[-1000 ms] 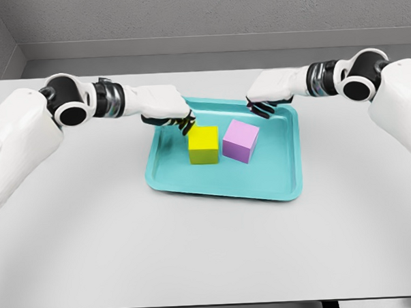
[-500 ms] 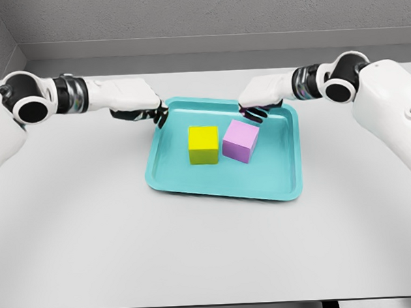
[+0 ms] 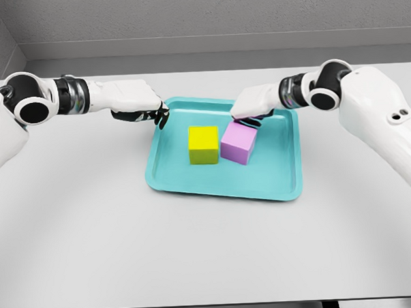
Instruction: Push two cubes
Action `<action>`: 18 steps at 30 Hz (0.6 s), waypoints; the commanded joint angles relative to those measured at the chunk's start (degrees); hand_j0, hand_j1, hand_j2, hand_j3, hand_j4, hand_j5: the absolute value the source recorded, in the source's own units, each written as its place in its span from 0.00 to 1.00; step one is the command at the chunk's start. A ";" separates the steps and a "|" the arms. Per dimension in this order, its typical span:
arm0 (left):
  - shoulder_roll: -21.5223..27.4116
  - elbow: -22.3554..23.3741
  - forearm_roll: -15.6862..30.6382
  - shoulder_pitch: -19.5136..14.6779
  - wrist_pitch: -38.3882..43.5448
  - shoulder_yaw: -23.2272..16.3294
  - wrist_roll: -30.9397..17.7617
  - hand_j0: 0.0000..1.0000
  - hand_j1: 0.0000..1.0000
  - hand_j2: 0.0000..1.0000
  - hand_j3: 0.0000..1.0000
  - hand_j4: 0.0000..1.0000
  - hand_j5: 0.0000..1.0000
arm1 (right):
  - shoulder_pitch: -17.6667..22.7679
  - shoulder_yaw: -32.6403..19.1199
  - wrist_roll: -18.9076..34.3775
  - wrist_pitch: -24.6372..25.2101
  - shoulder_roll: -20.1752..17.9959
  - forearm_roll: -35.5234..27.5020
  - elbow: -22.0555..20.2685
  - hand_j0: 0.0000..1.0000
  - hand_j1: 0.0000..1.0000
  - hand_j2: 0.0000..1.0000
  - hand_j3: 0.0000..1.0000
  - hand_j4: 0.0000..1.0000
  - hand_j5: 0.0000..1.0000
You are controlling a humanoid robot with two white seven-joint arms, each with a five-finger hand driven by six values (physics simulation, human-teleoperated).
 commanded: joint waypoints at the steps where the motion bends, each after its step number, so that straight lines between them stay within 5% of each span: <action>1: 0.02 0.01 0.25 0.00 0.14 0.06 0.02 0.40 0.40 0.40 0.40 0.40 0.40 | 0.00 0.11 -0.04 -0.01 -0.01 -0.21 -1.45 0.00 0.00 0.00 0.00 0.00 0.00; 12: -0.24 0.01 0.25 0.00 0.14 -0.02 0.02 0.40 0.40 0.40 0.40 0.40 0.40 | -0.17 -0.07 -0.04 -0.01 1.84 -0.39 -3.30 0.00 0.00 0.00 0.00 0.00 0.00; 15: -0.07 0.09 0.25 -0.09 0.14 -0.29 0.02 0.41 0.41 0.41 0.41 0.41 0.41 | -0.18 -6.12 -0.04 -0.01 1.23 -1.09 -2.86 0.00 0.00 0.00 0.00 0.00 0.00; 16: 0.55 0.36 0.60 -0.26 0.14 -0.20 0.02 0.44 0.44 0.44 0.44 0.44 0.44 | -0.18 -10.78 -0.04 -0.01 0.35 -1.09 -2.86 0.00 0.00 0.00 0.00 0.00 0.00; 18: 5.02 2.64 7.27 -0.53 0.14 0.50 0.02 0.80 0.80 0.80 0.80 0.80 0.80 | 0.26 -20.10 -0.04 -0.01 -3.78 -1.44 -2.95 0.00 0.00 0.00 0.00 0.00 0.00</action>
